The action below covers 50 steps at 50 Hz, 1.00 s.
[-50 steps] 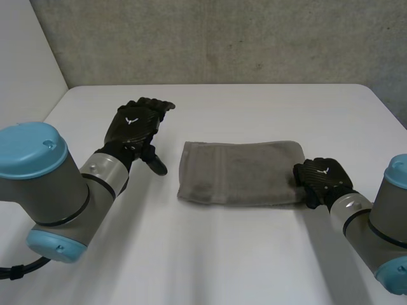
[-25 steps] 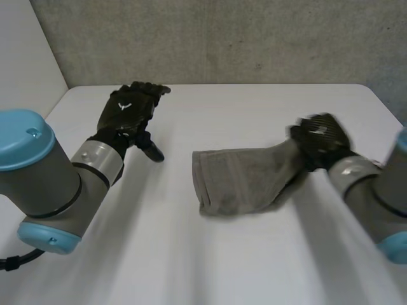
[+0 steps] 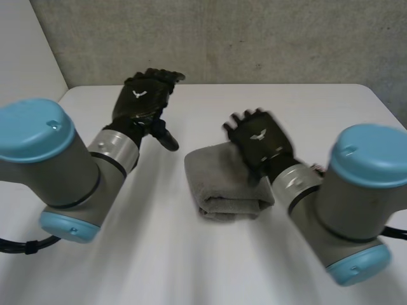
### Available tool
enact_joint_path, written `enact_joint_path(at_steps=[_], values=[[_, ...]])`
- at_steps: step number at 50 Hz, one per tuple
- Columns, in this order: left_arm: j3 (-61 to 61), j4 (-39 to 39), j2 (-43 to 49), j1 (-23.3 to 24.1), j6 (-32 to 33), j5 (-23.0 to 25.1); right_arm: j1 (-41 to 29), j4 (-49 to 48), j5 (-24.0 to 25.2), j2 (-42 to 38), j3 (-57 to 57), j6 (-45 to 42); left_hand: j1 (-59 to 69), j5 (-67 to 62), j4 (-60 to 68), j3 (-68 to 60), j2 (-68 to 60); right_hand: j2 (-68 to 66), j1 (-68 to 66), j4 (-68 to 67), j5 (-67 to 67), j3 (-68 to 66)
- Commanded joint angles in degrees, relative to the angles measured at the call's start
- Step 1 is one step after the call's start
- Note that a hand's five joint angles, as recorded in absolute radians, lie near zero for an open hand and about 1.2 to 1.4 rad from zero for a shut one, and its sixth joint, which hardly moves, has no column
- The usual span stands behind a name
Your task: Fold the towel.
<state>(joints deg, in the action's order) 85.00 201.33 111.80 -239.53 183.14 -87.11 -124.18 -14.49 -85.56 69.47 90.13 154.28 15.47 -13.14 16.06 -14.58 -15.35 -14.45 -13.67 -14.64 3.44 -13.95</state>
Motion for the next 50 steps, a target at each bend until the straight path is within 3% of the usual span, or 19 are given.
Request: enact_joint_path(at_steps=[1,5,13,15,21,26,31,35,37,39,44,50], values=[[-1.3,-0.1,5.3,4.2,-0.1,-0.7,5.1,0.9,2.2,3.7,1.7,14.6,-3.9,11.6,-4.5,3.0,3.8,4.4,3.7,4.6,-3.4,4.0],[-1.1,-0.7,9.7,6.9,0.0,-2.1,5.6,1.5,3.1,2.2,1.5,14.2,-4.1,11.8,-4.7,3.2,4.0,4.4,3.7,4.6,-3.4,4.0],[-1.3,-3.0,15.6,8.0,0.5,-5.3,6.2,1.6,3.0,-9.7,-1.9,10.4,-4.6,12.3,-5.2,3.7,4.5,4.4,3.7,4.6,-3.4,4.0],[-1.4,-3.1,16.0,8.0,0.6,-5.3,6.3,1.7,2.8,-14.0,-3.6,9.3,-4.6,12.3,-5.2,3.7,4.5,4.4,3.7,4.6,-3.4,4.0],[-2.3,-3.8,14.9,7.9,0.4,-5.3,6.3,4.2,2.2,-16.9,-5.8,8.4,-4.9,12.6,-5.5,4.0,4.8,4.4,3.7,4.6,-3.4,4.0],[-3.6,-6.1,10.5,7.7,0.1,-5.3,6.2,5.6,2.2,-14.3,-6.6,9.1,-4.9,12.6,-5.5,4.0,4.8,4.4,3.7,4.6,-3.4,4.0],[-5.1,-9.7,4.4,6.4,0.0,-5.3,6.0,5.5,2.0,-1.6,-7.2,10.7,-5.1,12.8,-5.7,4.2,5.0,4.4,3.7,4.6,-3.4,4.0],[-7.9,-15.7,-2.4,4.2,-0.1,-5.6,6.2,5.9,0.8,2.9,-9.1,12.3,-5.1,12.8,-5.7,4.2,5.0,4.4,3.7,4.6,-3.4,4.0],[-9.1,-18.4,-4.5,3.1,-0.2,-5.8,6.3,6.0,-0.8,5.5,-10.0,13.0,-5.1,12.8,-5.7,4.2,5.0,4.4,3.7,4.6,-3.4,4.0],[-10.3,-20.9,-6.1,2.2,-0.9,-6.1,7.5,7.9,-6.5,9.3,-11.7,12.9,-5.1,12.8,-5.7,4.2,5.0,4.4,3.7,4.6,-3.4,4.0],[-14.2,-28.2,-8.9,0.3,-4.5,-9.6,11.3,13.1,-12.4,10.7,-14.1,12.7,-5.1,12.8,-5.7,4.2,5.0,4.4,3.7,4.6,-3.4,4.0],[-17.6,-33.9,-9.0,0.1,-5.5,-12.2,11.8,17.3,-11.0,10.4,-15.8,13.1,-5.1,12.8,-5.7,4.2,5.0,4.4,3.7,4.6,-3.4,4.0]])
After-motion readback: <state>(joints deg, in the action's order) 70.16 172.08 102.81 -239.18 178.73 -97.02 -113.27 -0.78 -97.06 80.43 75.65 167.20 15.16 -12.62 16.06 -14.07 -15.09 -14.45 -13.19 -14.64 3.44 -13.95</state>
